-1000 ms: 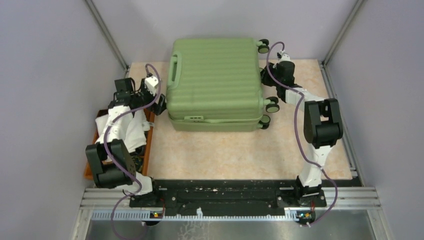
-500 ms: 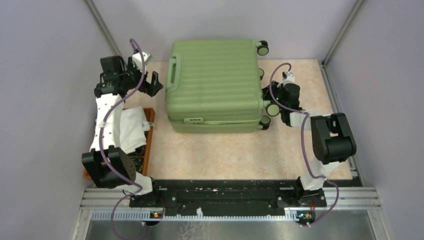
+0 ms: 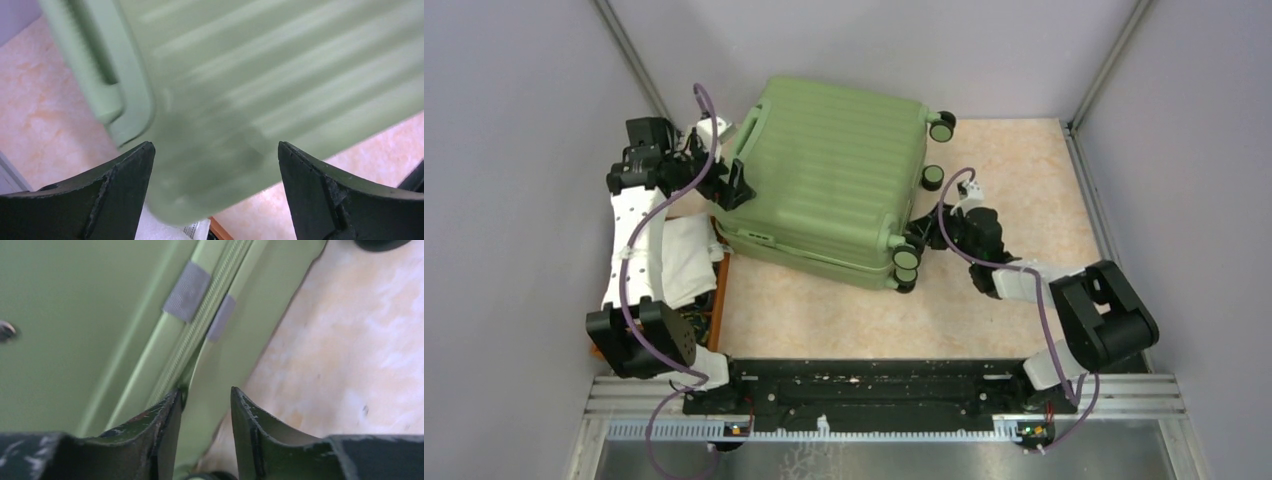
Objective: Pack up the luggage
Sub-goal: Zip the luggage at the center of the board.
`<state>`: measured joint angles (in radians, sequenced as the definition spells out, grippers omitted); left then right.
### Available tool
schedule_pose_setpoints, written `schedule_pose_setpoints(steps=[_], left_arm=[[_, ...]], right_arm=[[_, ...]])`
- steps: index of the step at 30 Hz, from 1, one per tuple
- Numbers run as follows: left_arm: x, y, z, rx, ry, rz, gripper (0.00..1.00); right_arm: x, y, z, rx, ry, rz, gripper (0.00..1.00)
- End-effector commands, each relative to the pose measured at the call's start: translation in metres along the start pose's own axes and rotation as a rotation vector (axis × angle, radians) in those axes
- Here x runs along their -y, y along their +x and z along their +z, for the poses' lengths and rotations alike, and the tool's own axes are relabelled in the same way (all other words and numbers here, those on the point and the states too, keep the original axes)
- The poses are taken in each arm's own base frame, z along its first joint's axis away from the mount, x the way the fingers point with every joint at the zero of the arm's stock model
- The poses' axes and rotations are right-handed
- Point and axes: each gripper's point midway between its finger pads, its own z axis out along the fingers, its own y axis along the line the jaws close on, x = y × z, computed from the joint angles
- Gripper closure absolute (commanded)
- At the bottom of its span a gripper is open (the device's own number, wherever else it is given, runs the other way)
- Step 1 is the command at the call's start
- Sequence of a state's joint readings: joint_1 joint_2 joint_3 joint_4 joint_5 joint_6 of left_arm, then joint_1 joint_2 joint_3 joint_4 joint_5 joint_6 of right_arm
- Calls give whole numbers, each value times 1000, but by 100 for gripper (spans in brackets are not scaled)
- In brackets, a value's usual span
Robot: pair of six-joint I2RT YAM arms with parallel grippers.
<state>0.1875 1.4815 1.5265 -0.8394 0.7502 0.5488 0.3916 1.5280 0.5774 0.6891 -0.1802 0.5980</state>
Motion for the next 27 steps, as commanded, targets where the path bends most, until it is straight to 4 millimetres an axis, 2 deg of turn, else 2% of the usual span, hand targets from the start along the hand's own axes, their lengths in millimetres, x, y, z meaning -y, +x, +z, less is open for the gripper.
schedule_pose_setpoints(steps=[1,3,5,7,9,11,13,16,19,20,23,27], left_arm=[[72,-19,-36,62,177,402,1],[96,2,-37,17,208,612,1],[118,27,-33,-38,220,832,1],[129,45,-28,-68,181,1034,1],[137,53,-22,-36,140,1157,1],[142,49,-15,23,92,1238,1],[145,30,-8,104,41,1261,1],[160,15,1,141,90,1294,1],[169,10,13,133,138,1316,1],[172,12,17,121,163,1323,1],[180,13,19,121,214,1311,1],[216,1,15,200,288,1314,1]], right_arm=[[18,34,-32,-104,67,68,56],[33,38,-47,-91,126,84,51],[33,40,-60,-79,126,85,48],[31,46,-68,-83,112,87,46],[27,51,-75,-80,91,55,46],[21,56,-79,-75,54,3,46],[5,63,-81,-84,-35,-60,46],[-15,69,-81,-80,-152,-136,46],[-32,64,-84,-18,-264,-206,46],[-40,57,-86,28,-304,-232,46],[-53,54,-85,50,-387,-284,46],[-71,55,-84,59,-513,-314,46]])
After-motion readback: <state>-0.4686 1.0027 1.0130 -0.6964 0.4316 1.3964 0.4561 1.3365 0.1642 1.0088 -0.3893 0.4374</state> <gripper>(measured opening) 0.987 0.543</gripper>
